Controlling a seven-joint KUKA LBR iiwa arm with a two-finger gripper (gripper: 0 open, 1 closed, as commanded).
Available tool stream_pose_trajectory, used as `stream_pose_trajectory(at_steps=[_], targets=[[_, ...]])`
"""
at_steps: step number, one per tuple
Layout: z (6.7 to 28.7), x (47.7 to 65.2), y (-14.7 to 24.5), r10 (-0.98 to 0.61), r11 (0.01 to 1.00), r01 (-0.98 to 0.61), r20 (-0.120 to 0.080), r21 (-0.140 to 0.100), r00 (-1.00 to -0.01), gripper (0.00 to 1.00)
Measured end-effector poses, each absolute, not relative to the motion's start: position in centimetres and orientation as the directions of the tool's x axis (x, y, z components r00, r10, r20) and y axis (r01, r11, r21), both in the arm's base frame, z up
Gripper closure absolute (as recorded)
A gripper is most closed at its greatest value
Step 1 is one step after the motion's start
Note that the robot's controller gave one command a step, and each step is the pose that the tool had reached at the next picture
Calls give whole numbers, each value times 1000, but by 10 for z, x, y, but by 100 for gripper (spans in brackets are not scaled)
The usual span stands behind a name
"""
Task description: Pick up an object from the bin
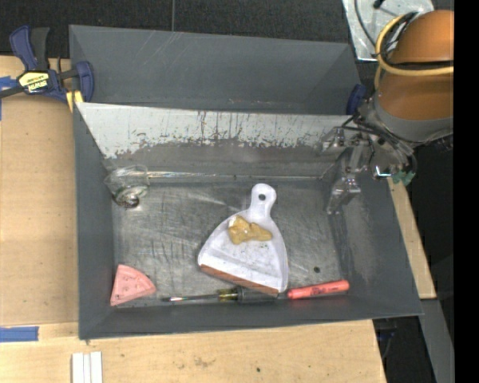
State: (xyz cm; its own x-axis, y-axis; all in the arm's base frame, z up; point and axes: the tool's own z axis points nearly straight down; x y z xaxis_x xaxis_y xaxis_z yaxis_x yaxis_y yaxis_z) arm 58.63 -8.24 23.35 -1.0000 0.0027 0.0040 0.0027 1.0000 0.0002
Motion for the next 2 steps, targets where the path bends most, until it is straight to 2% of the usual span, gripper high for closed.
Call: stream_pose_trajectory(at_steps=[1, 2], targets=[[238, 588, -82, 1, 1000, 1, -4, -1, -1000, 0], [193, 597, -52, 40, 999, 40, -12, -2, -999, 0]])
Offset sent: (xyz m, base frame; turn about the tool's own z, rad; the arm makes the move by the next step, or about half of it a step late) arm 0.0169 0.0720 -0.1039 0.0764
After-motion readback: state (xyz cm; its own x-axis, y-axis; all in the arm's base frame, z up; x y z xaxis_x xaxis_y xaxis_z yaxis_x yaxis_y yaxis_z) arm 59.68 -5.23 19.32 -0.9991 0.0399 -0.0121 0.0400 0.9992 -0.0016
